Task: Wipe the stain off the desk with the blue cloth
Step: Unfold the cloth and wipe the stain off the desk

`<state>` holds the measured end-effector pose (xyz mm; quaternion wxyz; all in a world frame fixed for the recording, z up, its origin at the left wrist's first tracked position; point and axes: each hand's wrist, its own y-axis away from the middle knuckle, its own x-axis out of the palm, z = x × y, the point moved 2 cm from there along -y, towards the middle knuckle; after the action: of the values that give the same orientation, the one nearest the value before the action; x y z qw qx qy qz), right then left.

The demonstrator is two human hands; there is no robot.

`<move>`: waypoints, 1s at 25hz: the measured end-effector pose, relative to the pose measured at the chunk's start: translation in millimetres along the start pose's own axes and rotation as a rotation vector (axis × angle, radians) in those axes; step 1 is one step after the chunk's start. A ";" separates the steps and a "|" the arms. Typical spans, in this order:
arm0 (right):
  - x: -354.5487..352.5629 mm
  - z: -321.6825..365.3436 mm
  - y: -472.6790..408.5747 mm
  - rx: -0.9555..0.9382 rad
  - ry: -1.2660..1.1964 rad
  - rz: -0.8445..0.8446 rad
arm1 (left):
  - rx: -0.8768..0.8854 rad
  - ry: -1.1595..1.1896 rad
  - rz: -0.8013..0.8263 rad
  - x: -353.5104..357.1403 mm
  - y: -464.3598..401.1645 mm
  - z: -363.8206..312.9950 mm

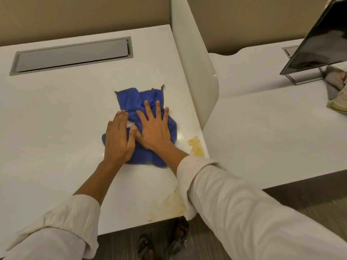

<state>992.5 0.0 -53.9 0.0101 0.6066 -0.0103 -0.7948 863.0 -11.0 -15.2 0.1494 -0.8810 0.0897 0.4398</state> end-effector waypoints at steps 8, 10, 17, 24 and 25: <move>-10.1 -51.7 -2.1 0.179 0.035 -0.034 | 0.033 -0.020 0.050 17.4 17.3 -18.0; -12.5 -64.7 15.6 0.201 0.059 -0.045 | 0.031 -0.017 0.077 20.7 19.8 -22.3; -15.7 -76.8 97.8 0.192 0.054 -0.088 | 0.103 0.028 0.114 24.8 36.9 -43.6; 2.8 -16.9 108.8 -0.010 0.042 -0.054 | 0.154 -0.021 0.131 3.6 37.1 -35.8; 0.4 -18.9 97.5 -0.027 0.047 -0.025 | 0.181 -0.044 0.148 3.1 35.4 -33.7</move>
<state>1011.0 -97.6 -56.4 0.0085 0.6251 0.0081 -0.7804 879.8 -55.9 -5.1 0.1971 -0.8451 0.1906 0.4589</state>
